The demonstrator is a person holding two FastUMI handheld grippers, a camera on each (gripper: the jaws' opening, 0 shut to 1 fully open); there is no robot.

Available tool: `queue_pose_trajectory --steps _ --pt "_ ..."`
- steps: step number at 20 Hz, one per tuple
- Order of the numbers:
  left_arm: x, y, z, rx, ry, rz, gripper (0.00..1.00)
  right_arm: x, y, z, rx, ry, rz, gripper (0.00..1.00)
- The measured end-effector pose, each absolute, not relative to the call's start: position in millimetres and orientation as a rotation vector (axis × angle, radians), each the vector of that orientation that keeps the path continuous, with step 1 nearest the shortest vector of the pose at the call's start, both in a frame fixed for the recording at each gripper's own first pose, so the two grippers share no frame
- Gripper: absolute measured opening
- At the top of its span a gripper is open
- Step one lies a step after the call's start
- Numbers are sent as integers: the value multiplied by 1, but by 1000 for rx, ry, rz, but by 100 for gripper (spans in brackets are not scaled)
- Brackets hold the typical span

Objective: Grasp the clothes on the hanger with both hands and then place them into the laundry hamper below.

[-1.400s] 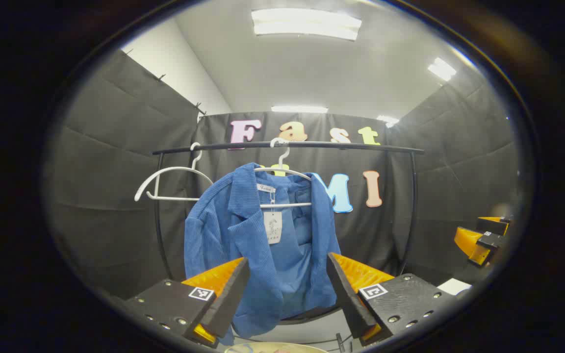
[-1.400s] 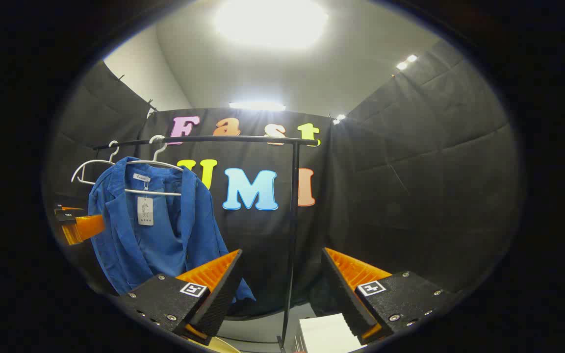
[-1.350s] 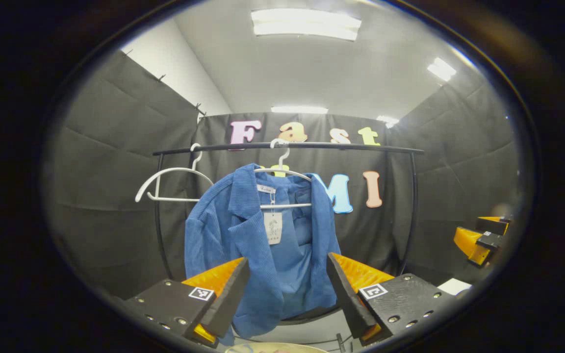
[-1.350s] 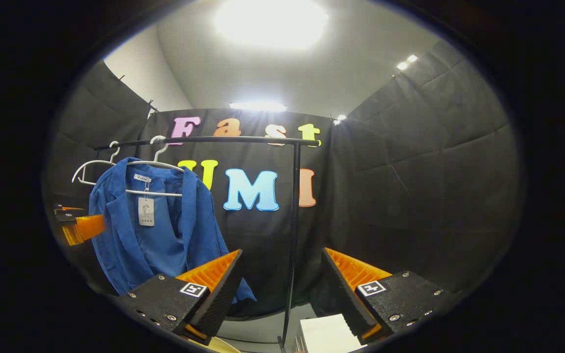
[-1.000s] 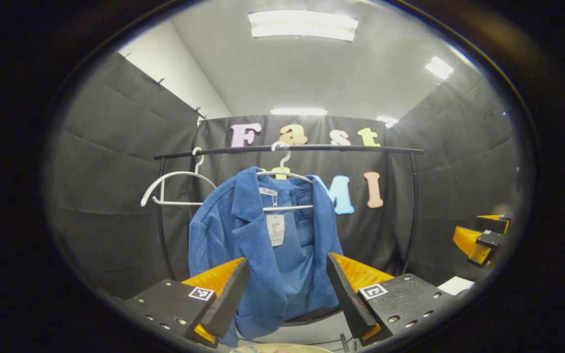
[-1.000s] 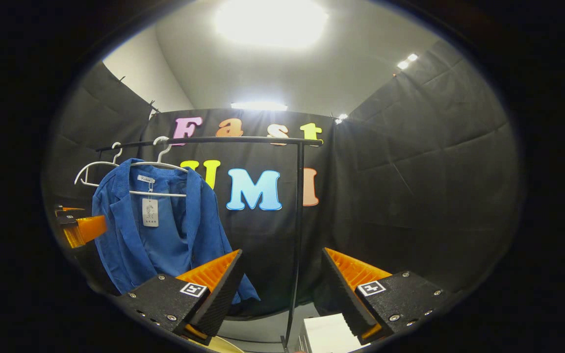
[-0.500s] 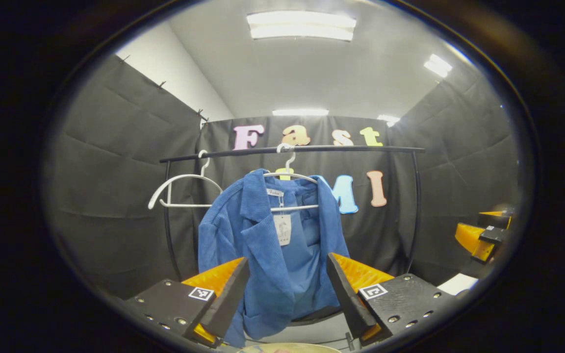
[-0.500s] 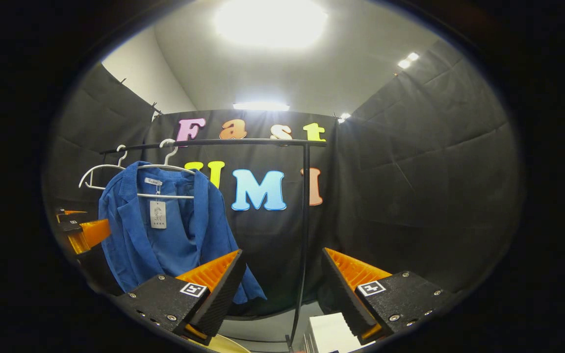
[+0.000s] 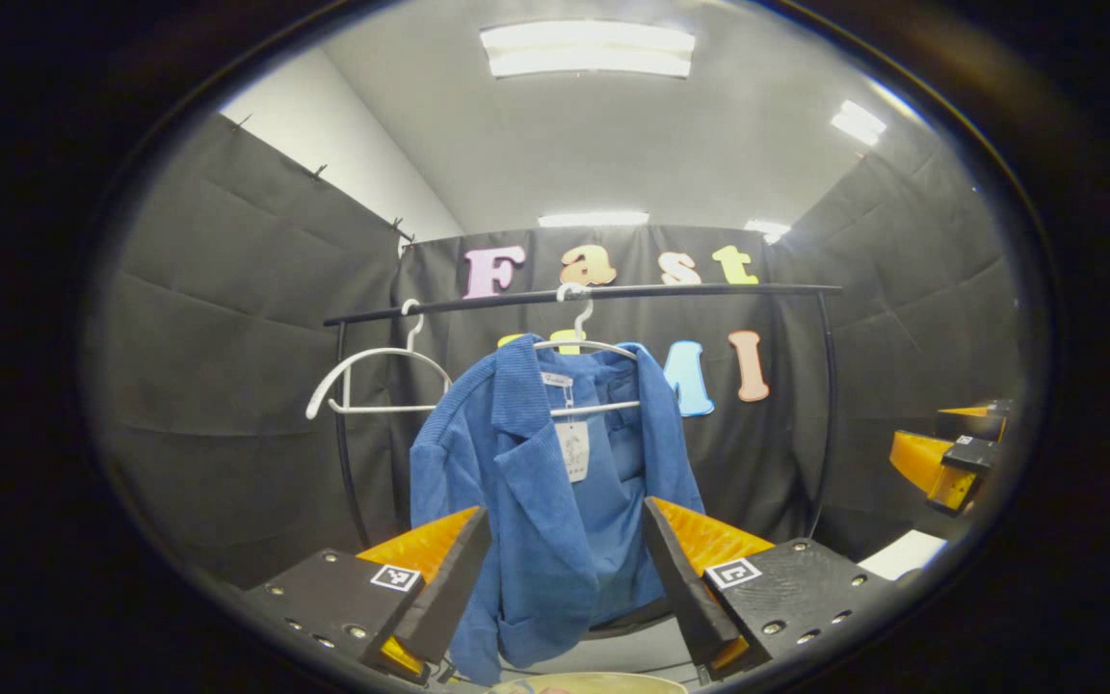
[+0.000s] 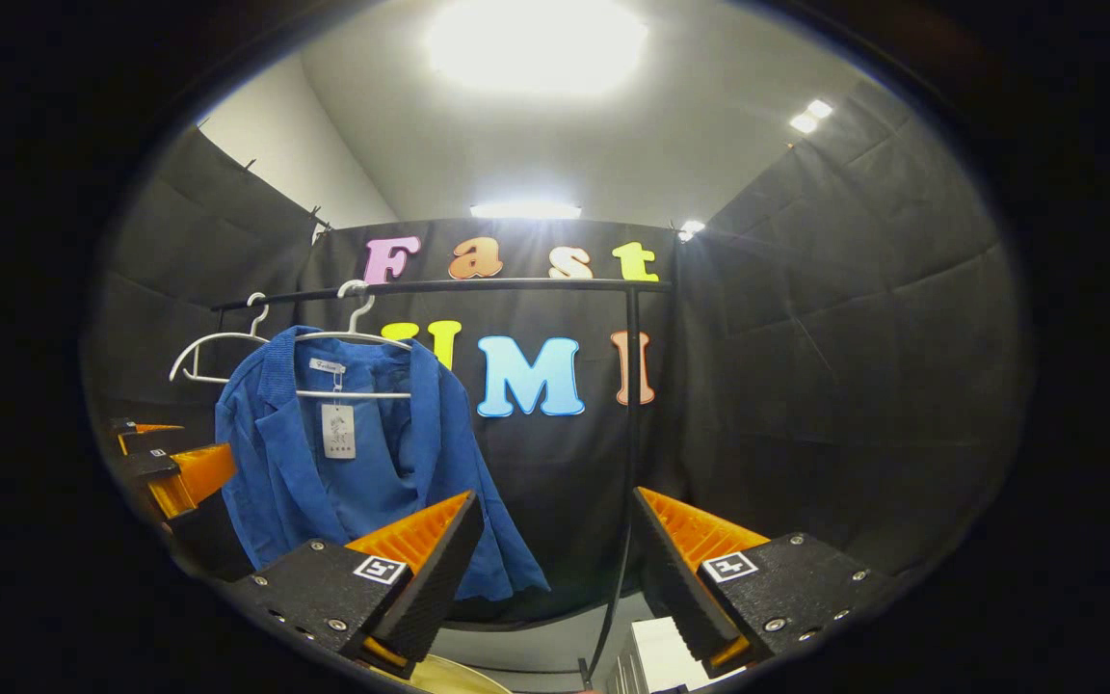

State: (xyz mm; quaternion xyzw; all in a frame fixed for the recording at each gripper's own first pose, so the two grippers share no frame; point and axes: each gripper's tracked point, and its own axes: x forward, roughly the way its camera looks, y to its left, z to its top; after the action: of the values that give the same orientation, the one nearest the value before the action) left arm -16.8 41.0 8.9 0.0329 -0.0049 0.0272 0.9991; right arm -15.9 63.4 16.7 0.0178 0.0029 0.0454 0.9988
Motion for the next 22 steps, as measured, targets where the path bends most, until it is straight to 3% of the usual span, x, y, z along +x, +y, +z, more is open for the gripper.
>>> queue_pose_trajectory --steps 4,5,7,8,9,10,12,13,14,16,17,18,19,21,22 --pt "-16 60 20 58 -35 78 91 -9 87 32 34 -23 121 95" --pt "-16 63 22 57 -39 78 97 -6 94 35 37 -32 126 95" --pt "-15 69 27 73 -41 77 97 -1 108 39 51 -39 136 95" --pt "-12 73 30 80 -45 78 91 2 115 40 56 -40 142 95" --pt "-10 76 31 84 -46 75 91 6 120 43 60 -46 149 95" --pt "-8 79 33 82 -50 71 97 10 125 47 62 -54 156 96" --pt "-3 85 36 72 -48 72 97 19 130 54 64 -65 163 95" --pt "1 87 37 65 -42 70 91 24 131 58 70 -72 168 95" --pt "6 86 41 58 -44 65 97 30 135 63 81 -80 174 95" --pt "18 85 54 49 -63 62 97 44 141 68 103 -85 189 96" --pt "26 84 58 50 -72 64 91 51 144 70 110 -86 202 95" --pt "32 83 61 55 -83 70 91 57 147 71 115 -87 215 95" --pt "37 83 64 63 -93 80 97 65 150 72 119 -89 228 95" --pt "50 82 67 88 -109 109 97 81 158 74 125 -90 259 96" --pt "57 80 67 98 -107 118 91 90 161 73 132 -89 271 95"
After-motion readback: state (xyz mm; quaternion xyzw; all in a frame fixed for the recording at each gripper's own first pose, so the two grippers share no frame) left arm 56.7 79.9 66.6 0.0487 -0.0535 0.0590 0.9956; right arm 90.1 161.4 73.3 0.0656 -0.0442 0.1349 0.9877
